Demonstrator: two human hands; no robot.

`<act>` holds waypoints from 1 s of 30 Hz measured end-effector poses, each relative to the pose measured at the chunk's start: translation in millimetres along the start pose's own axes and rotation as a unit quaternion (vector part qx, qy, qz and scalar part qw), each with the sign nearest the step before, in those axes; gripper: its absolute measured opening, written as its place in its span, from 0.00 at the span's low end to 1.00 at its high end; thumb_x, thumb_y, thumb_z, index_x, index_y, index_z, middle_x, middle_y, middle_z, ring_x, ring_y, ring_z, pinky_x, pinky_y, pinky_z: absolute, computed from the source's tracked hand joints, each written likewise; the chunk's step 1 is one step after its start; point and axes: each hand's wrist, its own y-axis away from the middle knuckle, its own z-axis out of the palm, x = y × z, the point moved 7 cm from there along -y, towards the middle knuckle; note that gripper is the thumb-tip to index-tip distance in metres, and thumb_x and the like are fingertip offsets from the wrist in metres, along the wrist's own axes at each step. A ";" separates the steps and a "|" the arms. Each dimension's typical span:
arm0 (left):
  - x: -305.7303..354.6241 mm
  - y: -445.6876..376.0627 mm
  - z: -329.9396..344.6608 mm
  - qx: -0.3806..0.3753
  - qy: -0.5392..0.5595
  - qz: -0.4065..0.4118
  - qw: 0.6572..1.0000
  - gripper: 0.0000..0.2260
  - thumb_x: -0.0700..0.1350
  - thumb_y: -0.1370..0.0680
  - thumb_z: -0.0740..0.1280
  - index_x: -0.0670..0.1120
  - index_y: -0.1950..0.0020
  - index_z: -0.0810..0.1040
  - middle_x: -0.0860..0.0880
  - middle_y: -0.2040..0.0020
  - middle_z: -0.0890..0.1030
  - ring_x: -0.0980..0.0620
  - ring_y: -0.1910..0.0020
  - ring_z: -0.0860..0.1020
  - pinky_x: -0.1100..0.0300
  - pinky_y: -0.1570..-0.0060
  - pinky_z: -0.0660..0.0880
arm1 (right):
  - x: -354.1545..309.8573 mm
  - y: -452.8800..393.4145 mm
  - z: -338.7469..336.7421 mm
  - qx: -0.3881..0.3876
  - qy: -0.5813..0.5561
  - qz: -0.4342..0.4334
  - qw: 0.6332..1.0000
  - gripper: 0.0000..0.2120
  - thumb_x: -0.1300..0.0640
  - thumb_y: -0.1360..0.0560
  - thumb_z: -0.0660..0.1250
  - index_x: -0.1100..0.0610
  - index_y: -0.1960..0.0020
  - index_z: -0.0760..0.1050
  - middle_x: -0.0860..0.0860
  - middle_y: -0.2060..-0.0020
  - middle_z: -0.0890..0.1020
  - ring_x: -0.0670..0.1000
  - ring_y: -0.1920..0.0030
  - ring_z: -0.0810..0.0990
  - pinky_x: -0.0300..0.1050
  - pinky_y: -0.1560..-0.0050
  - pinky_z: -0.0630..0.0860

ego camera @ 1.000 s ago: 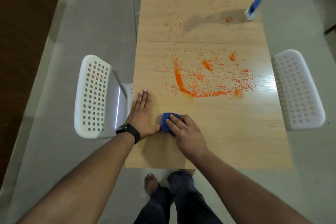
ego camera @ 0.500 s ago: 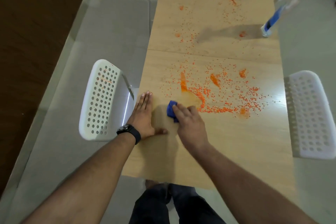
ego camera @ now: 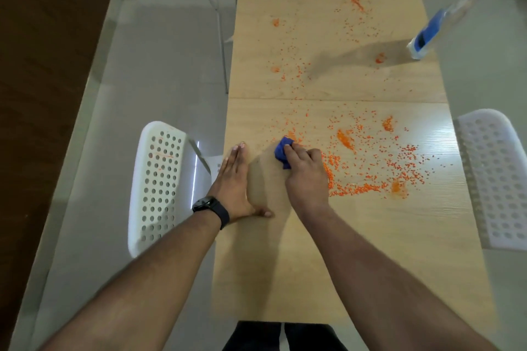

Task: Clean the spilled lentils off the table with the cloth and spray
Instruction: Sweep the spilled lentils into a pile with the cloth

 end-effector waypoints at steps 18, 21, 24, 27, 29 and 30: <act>-5.1 -57.5 -31.2 -0.015 -0.016 0.067 0.997 0.83 0.83 0.53 0.72 0.45 0.19 0.26 0.48 0.16 0.34 0.51 0.18 0.32 0.52 0.18 0.37 | -4.7 -96.5 -7.5 0.029 0.025 0.127 0.991 0.26 0.67 0.20 0.56 0.53 0.24 0.71 0.49 0.26 0.75 0.58 0.35 0.67 0.52 0.40 0.74; -2.7 -63.9 -35.2 -0.017 -0.010 0.068 0.998 0.82 0.82 0.51 0.74 0.46 0.19 0.26 0.49 0.16 0.33 0.52 0.18 0.32 0.52 0.18 0.38 | 0.9 -95.2 -15.4 0.033 0.023 0.154 0.987 0.28 0.67 0.21 0.57 0.54 0.22 0.69 0.50 0.27 0.75 0.59 0.33 0.66 0.52 0.37 0.74; -1.4 -71.6 -42.4 -0.021 -0.009 0.063 0.998 0.81 0.81 0.50 0.74 0.46 0.20 0.25 0.50 0.17 0.32 0.52 0.18 0.32 0.53 0.18 0.37 | -17.6 -72.0 -14.3 0.048 -0.010 0.157 0.986 0.31 0.68 0.23 0.58 0.54 0.21 0.67 0.49 0.25 0.74 0.58 0.33 0.67 0.52 0.39 0.74; 2.0 -80.3 -48.7 -0.019 -0.012 0.077 0.997 0.75 0.74 0.42 0.77 0.51 0.24 0.19 0.50 0.17 0.31 0.52 0.18 0.32 0.53 0.18 0.37 | -52.9 -55.3 -1.9 0.031 -0.017 0.101 0.994 0.28 0.65 0.22 0.61 0.55 0.23 0.70 0.49 0.26 0.75 0.57 0.37 0.69 0.50 0.41 0.75; 3.6 -85.0 -50.3 -0.013 -0.019 0.089 0.996 0.69 0.69 0.35 0.75 0.51 0.26 0.17 0.49 0.17 0.32 0.52 0.18 0.32 0.51 0.18 0.39 | -66.7 -58.0 10.0 -0.001 -0.025 0.062 0.998 0.24 0.62 0.20 0.61 0.56 0.24 0.72 0.51 0.26 0.76 0.58 0.37 0.70 0.51 0.37 0.74; 3.9 -85.9 -50.7 -0.011 -0.020 0.087 0.996 0.69 0.72 0.37 0.72 0.49 0.24 0.20 0.49 0.17 0.32 0.51 0.18 0.32 0.51 0.18 0.39 | -68.0 -63.4 11.6 -0.006 -0.022 0.052 0.998 0.23 0.61 0.19 0.61 0.57 0.24 0.72 0.52 0.26 0.76 0.59 0.37 0.70 0.51 0.36 0.74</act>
